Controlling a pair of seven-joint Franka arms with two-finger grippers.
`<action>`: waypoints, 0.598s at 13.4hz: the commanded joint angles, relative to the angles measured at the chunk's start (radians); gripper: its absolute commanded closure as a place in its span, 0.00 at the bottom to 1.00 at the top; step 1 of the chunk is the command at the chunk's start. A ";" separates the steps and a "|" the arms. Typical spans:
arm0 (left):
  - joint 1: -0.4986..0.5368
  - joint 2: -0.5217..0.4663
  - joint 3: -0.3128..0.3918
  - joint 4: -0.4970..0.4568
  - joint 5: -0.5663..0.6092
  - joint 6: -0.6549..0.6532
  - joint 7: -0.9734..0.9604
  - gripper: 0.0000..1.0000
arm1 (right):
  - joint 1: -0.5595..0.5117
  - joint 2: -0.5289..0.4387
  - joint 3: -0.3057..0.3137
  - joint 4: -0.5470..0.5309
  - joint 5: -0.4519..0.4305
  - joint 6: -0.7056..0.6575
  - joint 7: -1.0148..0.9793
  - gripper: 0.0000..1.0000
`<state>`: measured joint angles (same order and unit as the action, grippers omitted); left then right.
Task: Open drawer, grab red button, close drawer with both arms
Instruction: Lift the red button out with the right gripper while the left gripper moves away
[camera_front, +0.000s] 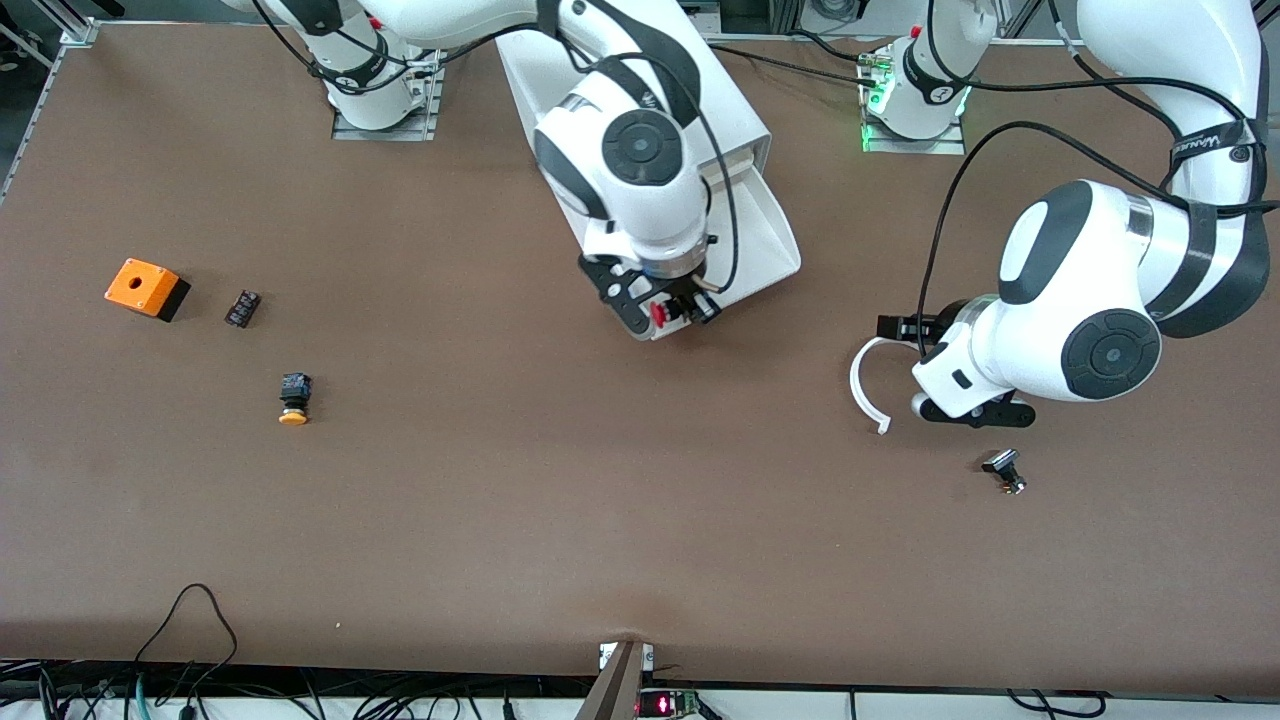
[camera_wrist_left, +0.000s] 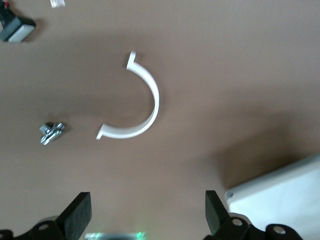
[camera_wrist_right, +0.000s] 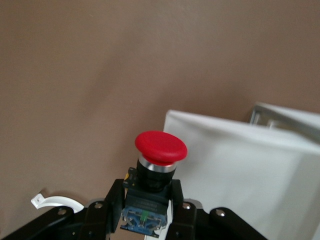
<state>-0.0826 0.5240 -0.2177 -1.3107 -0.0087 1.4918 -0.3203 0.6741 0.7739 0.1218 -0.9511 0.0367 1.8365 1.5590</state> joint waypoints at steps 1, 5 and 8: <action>-0.079 -0.006 -0.014 -0.044 0.027 0.085 -0.241 0.00 | -0.086 -0.037 0.021 0.005 0.025 -0.075 -0.273 1.00; -0.175 -0.035 -0.015 -0.230 0.029 0.316 -0.518 0.00 | -0.229 -0.065 0.016 -0.015 0.034 -0.209 -0.685 1.00; -0.245 -0.055 -0.015 -0.360 0.029 0.488 -0.692 0.00 | -0.348 -0.093 0.012 -0.101 0.031 -0.204 -0.959 1.00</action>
<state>-0.2957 0.5223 -0.2389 -1.5659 -0.0055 1.9038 -0.9249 0.3932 0.7208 0.1195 -0.9685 0.0548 1.6284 0.7457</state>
